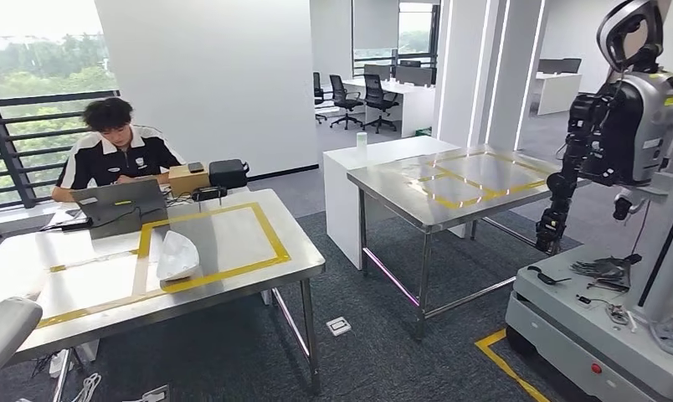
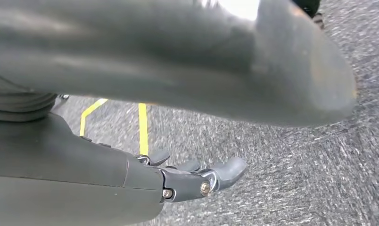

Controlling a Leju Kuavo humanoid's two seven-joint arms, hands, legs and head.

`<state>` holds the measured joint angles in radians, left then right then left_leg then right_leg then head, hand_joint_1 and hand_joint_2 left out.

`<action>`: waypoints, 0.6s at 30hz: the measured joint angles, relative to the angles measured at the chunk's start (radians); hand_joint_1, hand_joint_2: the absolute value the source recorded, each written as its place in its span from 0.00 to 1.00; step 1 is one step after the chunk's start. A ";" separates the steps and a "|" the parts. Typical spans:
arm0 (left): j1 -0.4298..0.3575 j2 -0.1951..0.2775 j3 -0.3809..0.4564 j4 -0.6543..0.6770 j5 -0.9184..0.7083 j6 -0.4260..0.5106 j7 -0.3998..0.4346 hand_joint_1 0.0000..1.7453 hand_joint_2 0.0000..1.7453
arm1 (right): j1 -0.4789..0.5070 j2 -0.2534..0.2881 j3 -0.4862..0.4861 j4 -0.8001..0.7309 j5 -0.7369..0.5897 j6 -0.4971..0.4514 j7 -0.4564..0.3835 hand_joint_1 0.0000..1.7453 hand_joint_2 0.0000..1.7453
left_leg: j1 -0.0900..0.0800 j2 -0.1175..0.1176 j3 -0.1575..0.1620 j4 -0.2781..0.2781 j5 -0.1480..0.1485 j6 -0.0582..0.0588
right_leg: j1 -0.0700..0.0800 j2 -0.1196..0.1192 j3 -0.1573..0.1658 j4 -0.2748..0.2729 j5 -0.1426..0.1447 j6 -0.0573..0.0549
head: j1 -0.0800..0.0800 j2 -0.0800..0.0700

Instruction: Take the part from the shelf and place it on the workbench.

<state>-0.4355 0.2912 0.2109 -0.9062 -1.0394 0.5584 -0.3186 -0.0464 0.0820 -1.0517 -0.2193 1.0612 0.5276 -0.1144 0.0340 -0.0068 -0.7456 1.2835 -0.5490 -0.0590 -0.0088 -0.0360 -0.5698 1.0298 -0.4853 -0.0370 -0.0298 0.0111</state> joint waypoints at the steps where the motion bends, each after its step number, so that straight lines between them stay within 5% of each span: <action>1: -0.004 -0.003 -0.007 0.001 0.001 -0.017 -0.012 0.85 1.00 | 0.000 0.000 0.000 0.000 0.003 0.000 0.000 0.00 0.00 | 0.000 0.003 0.006 0.000 0.008 -0.001 | 0.001 -0.014 0.000 0.001 -0.001 0.000 | 0.000 0.000; 4: -0.031 -0.015 -0.041 0.003 0.002 -0.052 -0.030 0.85 1.00 | -0.004 0.000 0.000 0.000 0.011 0.000 -0.004 0.00 0.00 | -0.009 0.054 0.100 -0.156 0.078 0.007 | 0.007 -0.053 0.000 0.008 -0.007 0.007 | 0.000 0.000; 6: -0.062 -0.026 -0.075 0.008 0.001 -0.066 -0.038 0.85 1.00 | -0.006 0.000 0.000 0.000 0.015 0.000 -0.011 0.00 0.00 | -0.017 0.087 0.139 -0.231 0.094 0.021 | 0.014 -0.077 0.000 0.012 -0.013 0.017 | 0.001 0.000; 9: -0.104 -0.044 -0.135 0.027 0.002 -0.084 -0.058 0.85 1.00 | -0.011 -0.001 0.000 0.000 0.019 0.000 -0.021 0.00 0.00 | -0.019 0.057 0.134 -0.241 0.099 0.042 | 0.015 -0.102 0.006 0.011 -0.015 0.033 | 0.002 0.000; 11: -0.137 -0.065 -0.176 0.043 0.006 -0.097 -0.070 0.85 1.00 | -0.014 -0.001 0.000 0.000 0.019 0.002 -0.026 0.00 0.00 | -0.014 0.033 0.131 -0.247 0.106 0.056 | 0.008 -0.053 -0.008 0.049 -0.042 0.045 | 0.002 0.000; 13: -0.175 -0.096 -0.223 0.063 0.014 -0.108 -0.077 0.85 1.00 | -0.011 0.000 0.000 0.000 0.019 0.008 -0.029 0.00 0.00 | -0.013 0.006 0.126 -0.249 0.112 0.065 | 0.003 0.014 -0.062 0.163 -0.102 0.054 | 0.002 0.000; 15: -0.205 -0.129 -0.271 0.088 0.020 -0.121 -0.079 0.85 1.00 | -0.008 -0.001 0.000 0.000 0.019 0.010 -0.027 0.00 0.00 | -0.014 -0.023 0.123 -0.248 0.114 0.069 | 0.002 0.033 -0.121 0.275 -0.140 0.056 | 0.002 0.000; 16: -0.218 -0.145 -0.294 0.101 0.022 -0.131 -0.079 0.85 1.00 | -0.007 -0.001 0.000 0.000 0.018 0.010 -0.023 0.00 0.00 | -0.015 -0.035 0.122 -0.248 0.115 0.070 | 0.002 0.035 -0.132 0.288 -0.131 0.056 | 0.002 0.000; 18: -0.246 -0.170 -0.330 0.125 0.024 -0.156 -0.079 0.85 1.00 | -0.009 -0.001 -0.003 0.000 0.013 0.009 -0.015 0.00 0.00 | -0.015 -0.053 0.122 -0.245 0.115 0.068 | 0.001 0.038 -0.098 0.200 -0.065 0.052 | 0.002 0.000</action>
<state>-0.6816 0.1208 -0.1188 -0.7808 -1.0154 0.4028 -0.3973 -0.0553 0.0813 -1.0546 -0.2193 1.0746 0.5365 -0.1290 0.0192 -0.0596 -0.6240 1.0381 -0.4335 0.0094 -0.0075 0.0023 -0.6683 1.2298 -0.5499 0.0154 -0.0274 0.0111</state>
